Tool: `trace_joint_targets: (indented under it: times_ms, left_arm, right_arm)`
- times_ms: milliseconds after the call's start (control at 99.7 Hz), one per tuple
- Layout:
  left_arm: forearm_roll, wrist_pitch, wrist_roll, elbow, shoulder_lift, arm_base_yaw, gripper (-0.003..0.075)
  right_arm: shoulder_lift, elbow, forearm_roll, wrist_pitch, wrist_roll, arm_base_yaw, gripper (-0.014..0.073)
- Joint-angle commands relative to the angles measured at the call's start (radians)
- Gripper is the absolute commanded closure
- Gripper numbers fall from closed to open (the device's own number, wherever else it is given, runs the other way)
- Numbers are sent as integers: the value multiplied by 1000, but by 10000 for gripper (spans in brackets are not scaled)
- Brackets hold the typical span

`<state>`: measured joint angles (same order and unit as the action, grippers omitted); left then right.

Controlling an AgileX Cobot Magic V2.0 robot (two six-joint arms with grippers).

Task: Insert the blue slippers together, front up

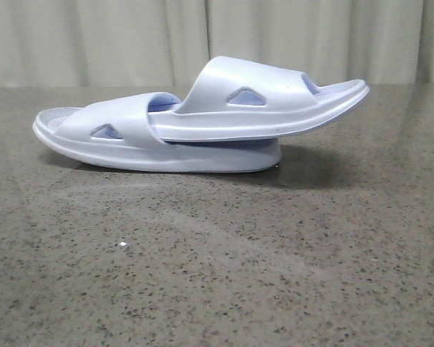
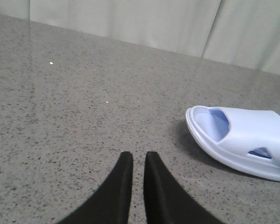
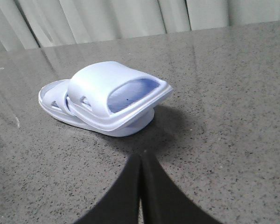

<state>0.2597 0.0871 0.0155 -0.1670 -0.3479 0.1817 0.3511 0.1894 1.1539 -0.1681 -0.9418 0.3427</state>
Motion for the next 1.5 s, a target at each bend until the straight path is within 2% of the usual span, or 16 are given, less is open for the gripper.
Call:
trace_joint_targets:
  times_ms: [0, 90, 261, 411, 451, 622, 832, 1494]
  left_arm:
    - [-195, -87, -185, 5, 46, 4, 705]
    - [-205, -87, -185, 37, 99, -28, 705]
    - [-204, -96, -185, 103, 183, -147, 705]
    - [-224, -146, -185, 180, 258, -196, 705]
    - [-226, -109, -183, 179, 280, -203, 705]
    - [-252, -64, -154, 180, 347, -215, 705]
    - [-248, -20, -38, 180, 379, -215, 705]
    - [-244, -17, -38, 178, 379, -215, 705]
  right_arm:
    - [2, 27, 12, 31, -7, 1, 673]
    - [2, 27, 12, 31, -7, 1, 673]
    - [2, 27, 12, 31, -7, 1, 673]
    - [2, 27, 12, 30, -7, 1, 673]
    - [2, 27, 12, 30, -7, 1, 673]
    - [2, 27, 12, 28, -7, 1, 673]
    - [3, 27, 12, 28, -7, 1, 673]
    - [3, 27, 12, 28, -7, 1, 673]
